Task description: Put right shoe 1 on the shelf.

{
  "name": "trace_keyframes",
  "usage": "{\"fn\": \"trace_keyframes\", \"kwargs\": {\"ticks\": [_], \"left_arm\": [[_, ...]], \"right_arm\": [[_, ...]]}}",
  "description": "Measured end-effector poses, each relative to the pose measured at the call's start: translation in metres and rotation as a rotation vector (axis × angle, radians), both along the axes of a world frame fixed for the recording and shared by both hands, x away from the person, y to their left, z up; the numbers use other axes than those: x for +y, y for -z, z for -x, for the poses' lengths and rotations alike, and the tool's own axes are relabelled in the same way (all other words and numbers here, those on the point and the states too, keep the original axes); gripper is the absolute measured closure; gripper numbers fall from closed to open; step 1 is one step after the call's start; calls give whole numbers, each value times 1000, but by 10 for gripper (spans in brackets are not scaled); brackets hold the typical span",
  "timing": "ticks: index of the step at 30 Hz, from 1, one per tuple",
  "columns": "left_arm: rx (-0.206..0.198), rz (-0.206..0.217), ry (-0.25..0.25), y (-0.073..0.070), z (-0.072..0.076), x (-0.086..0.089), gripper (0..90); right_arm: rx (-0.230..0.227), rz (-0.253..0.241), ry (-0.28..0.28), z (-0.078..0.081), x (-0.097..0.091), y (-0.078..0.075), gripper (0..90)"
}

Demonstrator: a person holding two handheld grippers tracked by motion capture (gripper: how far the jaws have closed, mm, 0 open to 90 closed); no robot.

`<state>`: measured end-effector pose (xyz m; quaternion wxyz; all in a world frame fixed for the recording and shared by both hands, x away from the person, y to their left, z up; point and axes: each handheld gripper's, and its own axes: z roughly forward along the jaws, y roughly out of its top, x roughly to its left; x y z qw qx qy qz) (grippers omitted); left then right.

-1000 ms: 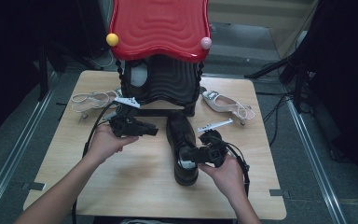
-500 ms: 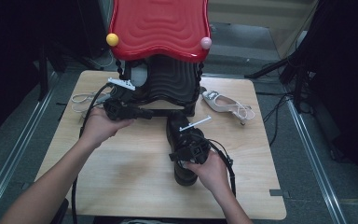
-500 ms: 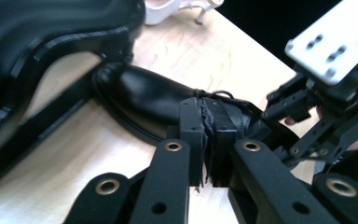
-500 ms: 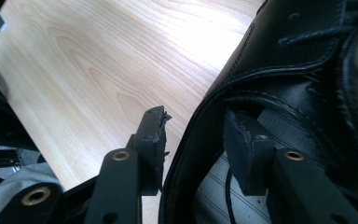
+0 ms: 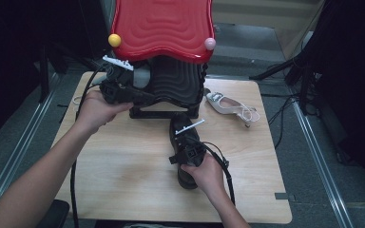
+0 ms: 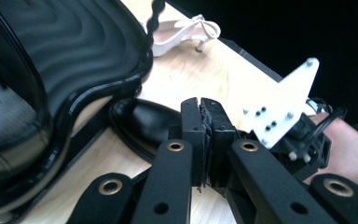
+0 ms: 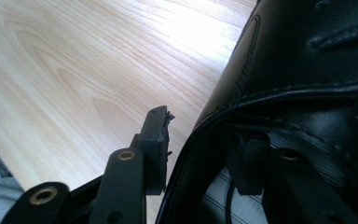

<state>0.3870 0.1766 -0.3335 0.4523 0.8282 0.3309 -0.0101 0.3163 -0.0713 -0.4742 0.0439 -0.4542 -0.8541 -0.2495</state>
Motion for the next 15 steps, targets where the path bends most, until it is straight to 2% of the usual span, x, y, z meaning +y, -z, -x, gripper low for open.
{"fn": "trace_keyframes", "kwargs": {"ticks": [4, 9, 12, 15], "left_arm": [[-14, -2, 1, -15, -5, 0, 892], [-64, -10, 5, -37, -10, -3, 892], [-92, -21, 0, -50, -13, -5, 891], [-109, -23, -6, -61, -18, -7, 891]], "right_arm": [[-10, 14, 13, 2, 2, 4, 647], [-23, 16, 13, 2, 2, 6, 657], [-12, 4, 21, 1, 0, 7, 673], [-17, 22, 19, 2, 2, 6, 690]]}}
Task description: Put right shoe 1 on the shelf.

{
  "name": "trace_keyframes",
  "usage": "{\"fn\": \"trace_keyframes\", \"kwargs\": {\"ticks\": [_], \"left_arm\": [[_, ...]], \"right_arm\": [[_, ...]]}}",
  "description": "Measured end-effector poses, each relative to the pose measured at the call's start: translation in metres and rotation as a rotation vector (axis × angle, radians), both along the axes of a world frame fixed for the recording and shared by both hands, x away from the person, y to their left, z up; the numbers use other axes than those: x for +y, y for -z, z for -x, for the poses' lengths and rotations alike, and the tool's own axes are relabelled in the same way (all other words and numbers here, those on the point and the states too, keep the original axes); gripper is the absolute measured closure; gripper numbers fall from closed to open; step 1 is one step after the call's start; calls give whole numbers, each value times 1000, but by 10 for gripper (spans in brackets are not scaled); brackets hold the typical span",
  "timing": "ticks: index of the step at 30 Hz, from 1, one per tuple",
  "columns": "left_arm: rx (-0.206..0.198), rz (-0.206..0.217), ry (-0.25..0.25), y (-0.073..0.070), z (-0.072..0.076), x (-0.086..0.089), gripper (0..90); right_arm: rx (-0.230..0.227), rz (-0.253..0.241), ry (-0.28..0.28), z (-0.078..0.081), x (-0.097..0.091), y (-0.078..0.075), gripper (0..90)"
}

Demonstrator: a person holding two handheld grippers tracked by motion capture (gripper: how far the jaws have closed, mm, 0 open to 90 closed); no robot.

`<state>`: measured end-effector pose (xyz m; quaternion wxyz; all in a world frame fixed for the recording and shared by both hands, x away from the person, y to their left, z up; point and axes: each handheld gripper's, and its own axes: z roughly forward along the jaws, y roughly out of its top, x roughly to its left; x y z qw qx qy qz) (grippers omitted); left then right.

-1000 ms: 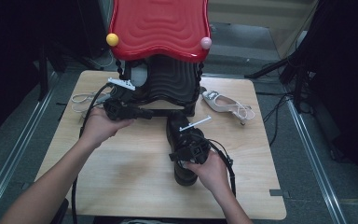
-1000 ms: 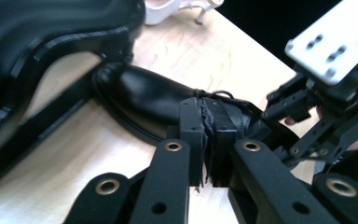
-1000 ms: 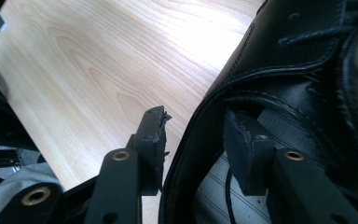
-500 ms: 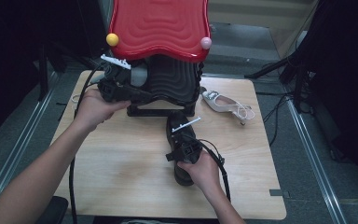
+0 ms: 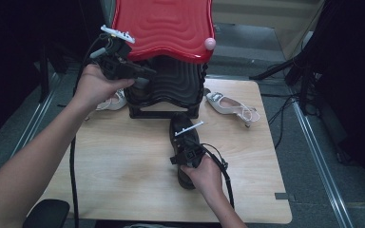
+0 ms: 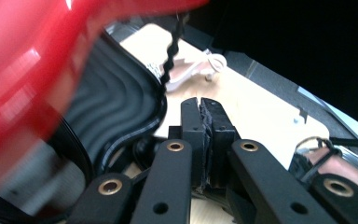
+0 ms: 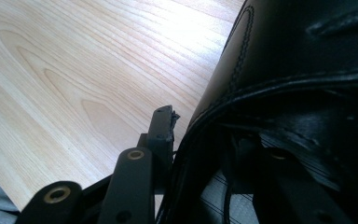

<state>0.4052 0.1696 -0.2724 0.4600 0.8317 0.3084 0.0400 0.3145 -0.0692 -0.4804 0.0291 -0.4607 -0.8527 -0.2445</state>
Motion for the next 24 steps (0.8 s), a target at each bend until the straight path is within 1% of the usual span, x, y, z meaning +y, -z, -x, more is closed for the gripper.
{"fn": "trace_keyframes", "kwargs": {"ticks": [2, 4, 5, 6, 7, 9, 10, 11, 12, 13, 14, 15, 17, 21, 22, 23, 24], "left_arm": [[-4, -4, -8, -7, -4, -1, 891], [-5, -8, -15, -12, -9, -2, 891], [-15, -15, -25, -15, -11, -4, 890], [-6, -16, -27, -17, -13, -5, 888], [-1, -2, -30, -20, -16, -6, 887], [-20, -10, -48, -26, -19, -8, 887], [-27, -7, -44, -29, -23, -8, 888], [-19, 5, -54, -32, -26, -7, 888], [-18, 6, -69, -35, -30, -7, 889], [-19, -1, -77, -37, -32, -7, 889], [-23, -4, -86, -39, -34, -7, 890], [-27, -10, -97, -41, -37, -7, 890], [-36, -21, -109, -45, -41, -7, 890], [-46, -37, -141, -48, -50, -8, 893], [-39, -41, -146, -47, -52, -8, 894], [-43, -52, -156, -47, -54, -9, 894], [-38, -53, -156, -47, -56, -9, 895]], "right_arm": [[1, 3, 0, 0, 0, 0, 694], [4, -7, 5, 0, -1, 0, 698], [7, -13, 7, -1, -2, 0, 702], [9, -16, 12, -1, -3, 1, 707], [11, -18, 13, -1, -3, 1, 712], [14, -18, 18, -1, -3, 1, 720], [14, -22, 18, -1, -3, 1, 719], [17, -26, 16, -2, -4, 1, 718], [30, -37, 19, -3, -5, 1, 720], [39, -48, 16, -4, -7, 1, 728], [46, -46, 15, -5, -8, 1, 766], [45, -43, -2, -6, -10, 1, 773], [61, -67, -3, -8, -13, 3, 789], [65, -58, 0, -9, -13, 2, 818], [64, -59, -2, -9, -13, 2, 826], [66, -58, 4, -9, -14, 0, 835], [67, -61, 5, -9, -16, -1, 843]]}}
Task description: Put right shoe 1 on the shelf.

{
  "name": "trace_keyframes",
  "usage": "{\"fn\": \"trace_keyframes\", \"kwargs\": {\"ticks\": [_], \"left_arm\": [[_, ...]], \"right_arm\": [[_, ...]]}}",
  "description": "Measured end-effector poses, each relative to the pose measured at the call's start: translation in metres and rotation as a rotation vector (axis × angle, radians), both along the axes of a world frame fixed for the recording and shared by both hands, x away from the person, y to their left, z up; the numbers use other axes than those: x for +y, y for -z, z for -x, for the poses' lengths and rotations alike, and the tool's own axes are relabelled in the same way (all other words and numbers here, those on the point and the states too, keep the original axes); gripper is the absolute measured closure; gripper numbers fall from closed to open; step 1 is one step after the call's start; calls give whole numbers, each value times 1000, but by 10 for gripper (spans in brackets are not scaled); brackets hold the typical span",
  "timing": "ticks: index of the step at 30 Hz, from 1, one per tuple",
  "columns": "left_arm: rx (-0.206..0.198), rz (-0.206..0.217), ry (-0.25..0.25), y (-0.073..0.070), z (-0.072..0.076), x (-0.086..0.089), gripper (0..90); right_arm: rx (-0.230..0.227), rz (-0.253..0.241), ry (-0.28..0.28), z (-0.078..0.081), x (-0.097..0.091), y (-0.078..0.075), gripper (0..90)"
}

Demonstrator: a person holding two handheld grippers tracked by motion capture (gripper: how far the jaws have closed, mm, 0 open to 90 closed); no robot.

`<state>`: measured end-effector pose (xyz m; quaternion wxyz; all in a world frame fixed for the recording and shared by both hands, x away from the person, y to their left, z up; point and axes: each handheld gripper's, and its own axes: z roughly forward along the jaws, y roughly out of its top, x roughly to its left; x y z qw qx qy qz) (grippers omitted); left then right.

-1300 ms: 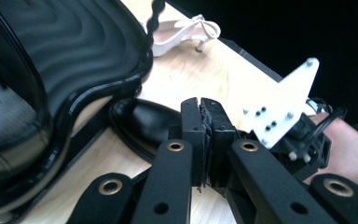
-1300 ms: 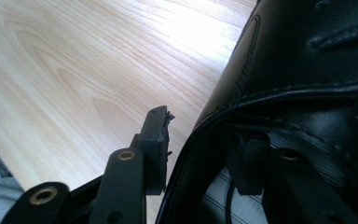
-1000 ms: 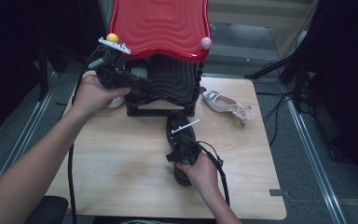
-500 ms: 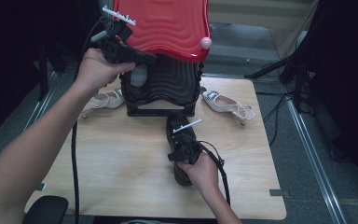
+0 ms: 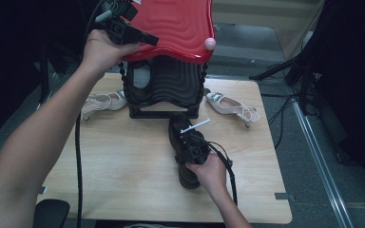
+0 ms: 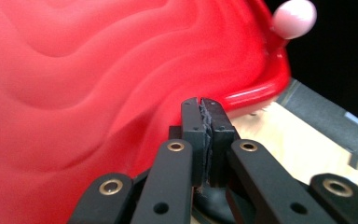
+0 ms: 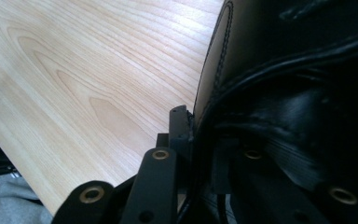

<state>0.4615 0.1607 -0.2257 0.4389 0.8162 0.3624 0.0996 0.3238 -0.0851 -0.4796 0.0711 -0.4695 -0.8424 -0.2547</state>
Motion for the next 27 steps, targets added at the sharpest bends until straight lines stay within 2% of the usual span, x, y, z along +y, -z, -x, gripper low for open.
{"fn": "trace_keyframes", "kwargs": {"ticks": [8, 10, 16, 18, 22, 27], "left_arm": [[2, -14, -8, 4, -7, -8, 896], [3, -15, -11, 4, -9, -8, 895], [9, -20, -24, 6, -14, -8, 895], [11, -20, -29, 7, -15, -8, 895], [15, -10, -21, 8, -17, -6, 895], [11, -5, -20, 9, -17, -6, 896]], "right_arm": [[28, -83, 30, -4, -25, -12, 869], [26, -91, 29, -4, -29, -13, 870], [17, -159, 48, -7, -48, -23, 872], [27, -189, 63, -8, -56, -26, 874], [43, -254, 58, -9, -65, -32, 875], [46, -254, 44, -6, -66, -39, 874]]}}
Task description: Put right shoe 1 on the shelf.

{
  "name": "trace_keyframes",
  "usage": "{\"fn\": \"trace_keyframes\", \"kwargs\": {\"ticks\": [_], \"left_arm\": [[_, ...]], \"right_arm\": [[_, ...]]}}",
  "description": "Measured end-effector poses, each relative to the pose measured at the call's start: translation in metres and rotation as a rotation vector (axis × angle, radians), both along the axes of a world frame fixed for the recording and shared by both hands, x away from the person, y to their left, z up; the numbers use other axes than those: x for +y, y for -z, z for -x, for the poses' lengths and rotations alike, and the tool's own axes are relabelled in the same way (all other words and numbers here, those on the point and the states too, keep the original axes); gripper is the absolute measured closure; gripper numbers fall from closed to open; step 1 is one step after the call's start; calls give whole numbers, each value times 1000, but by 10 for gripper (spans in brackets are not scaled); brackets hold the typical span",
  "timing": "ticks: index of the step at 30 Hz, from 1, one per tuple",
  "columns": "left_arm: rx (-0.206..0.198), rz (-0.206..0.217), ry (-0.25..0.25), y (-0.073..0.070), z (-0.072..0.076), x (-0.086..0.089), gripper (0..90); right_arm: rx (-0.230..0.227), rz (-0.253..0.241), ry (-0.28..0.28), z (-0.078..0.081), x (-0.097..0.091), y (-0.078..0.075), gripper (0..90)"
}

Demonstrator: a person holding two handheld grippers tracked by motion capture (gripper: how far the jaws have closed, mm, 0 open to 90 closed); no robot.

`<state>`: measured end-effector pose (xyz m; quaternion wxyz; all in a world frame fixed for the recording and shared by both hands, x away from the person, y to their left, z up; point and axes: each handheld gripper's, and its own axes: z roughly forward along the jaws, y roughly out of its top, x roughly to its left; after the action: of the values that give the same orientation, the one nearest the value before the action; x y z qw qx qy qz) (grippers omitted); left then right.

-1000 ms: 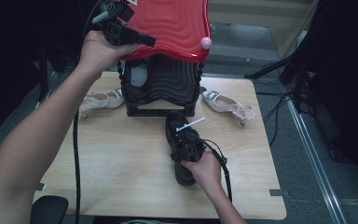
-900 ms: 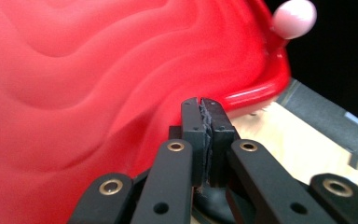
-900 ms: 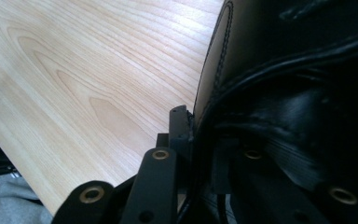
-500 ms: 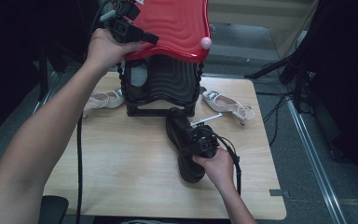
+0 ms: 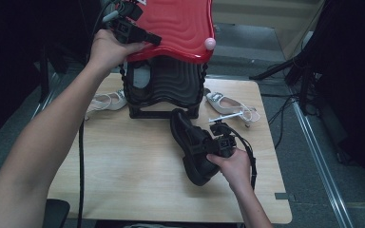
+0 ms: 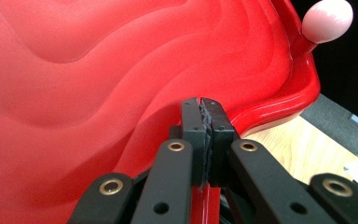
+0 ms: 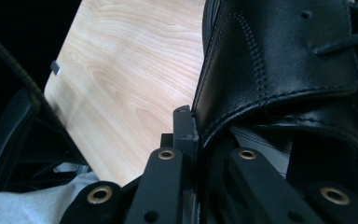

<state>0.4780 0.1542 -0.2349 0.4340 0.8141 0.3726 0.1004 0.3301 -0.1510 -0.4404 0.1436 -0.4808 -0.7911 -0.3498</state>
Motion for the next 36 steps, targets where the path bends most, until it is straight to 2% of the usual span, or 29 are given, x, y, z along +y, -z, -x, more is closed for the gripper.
{"fn": "trace_keyframes", "kwargs": {"ticks": [5, 8, 15, 20, 24, 30, 31, 36], "left_arm": [[-3, 3, 0, 1, 1, 1, 898], [-3, 9, 2, 1, 1, 2, 899], [-7, 13, 1, 2, 1, 2, 900], [-21, 1, -3, 2, 3, 0, 897], [-18, 9, 2, 2, 2, 1, 900], [-25, 9, 5, 3, 3, 1, 900], [-21, 19, 5, 4, 2, 2, 900], [-17, 34, 6, 5, 2, 4, 900]], "right_arm": [[-10, -14, -12, 5, -2, -14, 874], [-30, -11, -34, 11, 0, -26, 874], [-78, -43, -57, 12, -1, -54, 874], [-121, -28, -46, 3, 4, -73, 873], [-151, -23, -24, -11, 10, -86, 873], [-179, -18, -10, -30, 26, -95, 874], [-187, -19, -17, -33, 29, -96, 874], [-230, 22, 17, -45, 43, -98, 873]]}}
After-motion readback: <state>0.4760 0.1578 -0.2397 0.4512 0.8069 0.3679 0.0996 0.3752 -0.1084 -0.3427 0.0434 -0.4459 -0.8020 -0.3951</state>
